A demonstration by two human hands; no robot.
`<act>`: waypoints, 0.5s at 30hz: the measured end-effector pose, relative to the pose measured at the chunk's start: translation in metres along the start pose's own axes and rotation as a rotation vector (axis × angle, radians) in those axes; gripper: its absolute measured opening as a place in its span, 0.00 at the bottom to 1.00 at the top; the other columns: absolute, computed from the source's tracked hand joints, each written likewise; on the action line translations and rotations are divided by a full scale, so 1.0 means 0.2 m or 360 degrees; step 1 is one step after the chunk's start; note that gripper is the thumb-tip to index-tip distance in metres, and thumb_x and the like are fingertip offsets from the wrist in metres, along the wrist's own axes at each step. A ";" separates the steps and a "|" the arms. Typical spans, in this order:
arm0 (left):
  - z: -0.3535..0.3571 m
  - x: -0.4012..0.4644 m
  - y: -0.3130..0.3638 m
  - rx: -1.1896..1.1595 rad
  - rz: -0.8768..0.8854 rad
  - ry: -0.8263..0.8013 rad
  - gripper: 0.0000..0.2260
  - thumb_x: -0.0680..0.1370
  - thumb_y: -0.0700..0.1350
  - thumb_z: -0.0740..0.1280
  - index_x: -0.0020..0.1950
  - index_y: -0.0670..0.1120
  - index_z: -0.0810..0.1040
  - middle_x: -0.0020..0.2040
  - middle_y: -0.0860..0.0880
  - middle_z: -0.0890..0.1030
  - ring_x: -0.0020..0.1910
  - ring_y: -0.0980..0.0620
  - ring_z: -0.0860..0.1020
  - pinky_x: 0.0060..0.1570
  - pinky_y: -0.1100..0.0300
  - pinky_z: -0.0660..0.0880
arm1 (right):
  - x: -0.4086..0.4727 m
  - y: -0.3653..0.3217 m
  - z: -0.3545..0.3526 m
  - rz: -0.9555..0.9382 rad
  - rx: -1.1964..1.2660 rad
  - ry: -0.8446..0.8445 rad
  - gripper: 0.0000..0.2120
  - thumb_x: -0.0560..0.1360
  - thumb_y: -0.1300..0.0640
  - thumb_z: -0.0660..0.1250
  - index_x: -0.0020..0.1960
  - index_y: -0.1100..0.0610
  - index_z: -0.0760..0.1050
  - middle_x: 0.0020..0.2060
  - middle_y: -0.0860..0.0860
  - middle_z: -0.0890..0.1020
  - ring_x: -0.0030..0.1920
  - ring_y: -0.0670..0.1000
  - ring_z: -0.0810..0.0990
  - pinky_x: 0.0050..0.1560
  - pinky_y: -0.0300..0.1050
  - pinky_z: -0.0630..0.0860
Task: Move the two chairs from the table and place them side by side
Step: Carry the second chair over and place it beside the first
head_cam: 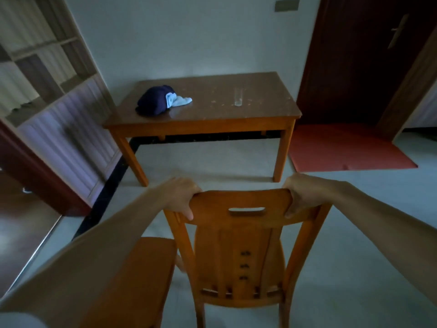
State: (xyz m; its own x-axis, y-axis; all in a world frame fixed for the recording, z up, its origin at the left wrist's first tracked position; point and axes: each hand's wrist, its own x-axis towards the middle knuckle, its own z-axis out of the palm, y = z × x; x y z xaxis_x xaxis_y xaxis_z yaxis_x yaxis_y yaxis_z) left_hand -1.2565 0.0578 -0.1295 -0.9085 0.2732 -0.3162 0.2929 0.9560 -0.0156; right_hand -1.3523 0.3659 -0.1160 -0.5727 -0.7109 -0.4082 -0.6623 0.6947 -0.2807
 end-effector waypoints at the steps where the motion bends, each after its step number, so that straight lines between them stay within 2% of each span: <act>1: 0.03 -0.08 0.00 0.0003 -0.0006 -0.0019 0.27 0.66 0.59 0.74 0.58 0.45 0.76 0.46 0.49 0.80 0.40 0.55 0.74 0.40 0.63 0.67 | -0.03 -0.08 0.04 -0.0006 0.0004 -0.0010 0.11 0.63 0.51 0.78 0.35 0.47 0.76 0.34 0.42 0.79 0.35 0.41 0.77 0.33 0.32 0.69; 4: 0.16 -0.22 -0.03 -0.0016 0.0008 0.0007 0.28 0.66 0.58 0.73 0.60 0.45 0.75 0.48 0.49 0.81 0.40 0.57 0.72 0.43 0.64 0.67 | -0.04 -0.23 0.14 0.0006 -0.0053 -0.0011 0.10 0.63 0.51 0.77 0.38 0.48 0.77 0.35 0.43 0.78 0.38 0.45 0.78 0.36 0.34 0.71; 6: 0.23 -0.31 -0.08 -0.0037 0.0003 -0.0021 0.26 0.67 0.59 0.73 0.59 0.44 0.76 0.42 0.51 0.80 0.37 0.57 0.72 0.40 0.65 0.67 | -0.04 -0.34 0.21 0.0019 -0.0061 0.0010 0.11 0.63 0.50 0.77 0.35 0.47 0.75 0.34 0.42 0.76 0.37 0.45 0.77 0.35 0.34 0.68; 8: 0.30 -0.41 -0.12 -0.0024 0.0032 -0.0004 0.25 0.67 0.58 0.73 0.55 0.43 0.77 0.35 0.55 0.74 0.31 0.59 0.68 0.34 0.67 0.64 | -0.03 -0.45 0.26 0.0023 -0.0081 -0.0005 0.13 0.63 0.50 0.78 0.32 0.45 0.72 0.32 0.41 0.76 0.36 0.44 0.76 0.34 0.34 0.67; 9: 0.33 -0.46 -0.13 -0.0050 0.0034 -0.0022 0.25 0.67 0.58 0.73 0.56 0.43 0.77 0.35 0.55 0.75 0.31 0.60 0.68 0.34 0.67 0.64 | -0.03 -0.50 0.29 0.0049 -0.0091 -0.0011 0.15 0.62 0.50 0.78 0.31 0.45 0.71 0.32 0.41 0.75 0.35 0.43 0.76 0.34 0.34 0.67; 12: 0.45 -0.58 -0.18 -0.0121 0.0076 -0.0008 0.27 0.68 0.58 0.72 0.62 0.45 0.74 0.49 0.48 0.81 0.40 0.58 0.70 0.45 0.64 0.66 | -0.04 -0.64 0.38 0.0090 -0.0117 0.0000 0.16 0.62 0.49 0.78 0.31 0.45 0.69 0.32 0.42 0.76 0.35 0.43 0.75 0.33 0.35 0.67; 15: 0.50 -0.66 -0.24 -0.0110 0.0095 -0.0021 0.28 0.69 0.57 0.72 0.63 0.45 0.72 0.52 0.48 0.80 0.42 0.58 0.69 0.47 0.63 0.66 | -0.04 -0.73 0.46 0.0110 -0.0085 0.0008 0.16 0.63 0.48 0.77 0.32 0.45 0.69 0.33 0.43 0.75 0.35 0.43 0.75 0.34 0.35 0.68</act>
State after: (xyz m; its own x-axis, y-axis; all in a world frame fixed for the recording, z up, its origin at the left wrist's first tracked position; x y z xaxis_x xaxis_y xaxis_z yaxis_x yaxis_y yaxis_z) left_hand -1.1215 -0.0345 -0.1820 -0.8859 0.3286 -0.3274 0.3244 0.9434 0.0689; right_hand -1.2061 0.2802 -0.1514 -0.6203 -0.6619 -0.4208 -0.6459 0.7355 -0.2049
